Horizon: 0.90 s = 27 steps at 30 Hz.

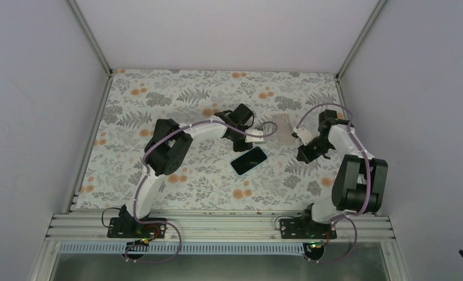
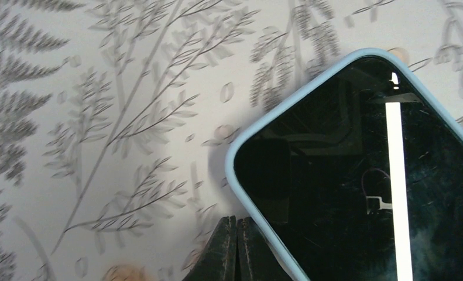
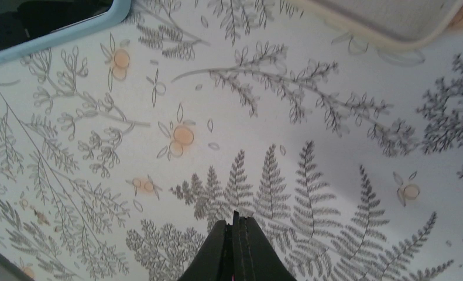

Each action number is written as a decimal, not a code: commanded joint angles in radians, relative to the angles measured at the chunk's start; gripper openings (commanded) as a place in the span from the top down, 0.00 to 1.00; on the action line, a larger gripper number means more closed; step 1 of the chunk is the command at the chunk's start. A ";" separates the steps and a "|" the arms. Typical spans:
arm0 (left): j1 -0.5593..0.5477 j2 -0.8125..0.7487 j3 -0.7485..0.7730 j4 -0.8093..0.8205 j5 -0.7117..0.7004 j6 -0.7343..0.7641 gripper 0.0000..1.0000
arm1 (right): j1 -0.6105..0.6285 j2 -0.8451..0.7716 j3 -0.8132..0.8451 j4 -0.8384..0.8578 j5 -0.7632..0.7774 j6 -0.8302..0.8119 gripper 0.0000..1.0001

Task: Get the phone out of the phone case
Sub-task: Pick up the phone at the center of the board.

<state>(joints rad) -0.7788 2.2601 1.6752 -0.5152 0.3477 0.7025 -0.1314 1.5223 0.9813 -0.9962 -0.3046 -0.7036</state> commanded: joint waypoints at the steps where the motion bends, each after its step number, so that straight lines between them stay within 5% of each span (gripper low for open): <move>1: -0.060 0.006 0.003 -0.065 0.076 0.034 0.98 | -0.049 -0.062 -0.011 -0.031 0.010 -0.066 0.96; 14: -0.114 -0.079 0.089 -0.150 0.086 0.031 0.98 | -0.099 -0.135 -0.021 -0.059 -0.035 -0.233 0.96; 18: -0.063 -0.165 0.112 -0.183 0.051 0.026 0.93 | -0.087 -0.181 0.004 -0.090 -0.069 -0.275 0.51; 19: -0.052 -0.192 0.117 -0.194 0.030 0.029 0.86 | -0.077 -0.195 0.005 -0.101 -0.077 -0.284 0.29; 20: -0.039 -0.228 0.116 -0.202 0.002 0.033 0.66 | -0.058 -0.214 0.001 -0.106 -0.082 -0.289 0.08; 23: 0.021 -0.338 0.086 -0.217 -0.051 0.028 0.03 | 0.025 -0.284 -0.029 -0.071 -0.069 -0.268 0.00; 27: 0.139 -0.473 0.041 -0.249 -0.089 0.011 0.00 | 0.200 -0.339 -0.086 -0.011 -0.038 -0.190 0.00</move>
<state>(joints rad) -0.7330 1.9118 1.7447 -0.7139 0.3153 0.7261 -0.0681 1.2270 0.9501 -1.0500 -0.3416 -0.9436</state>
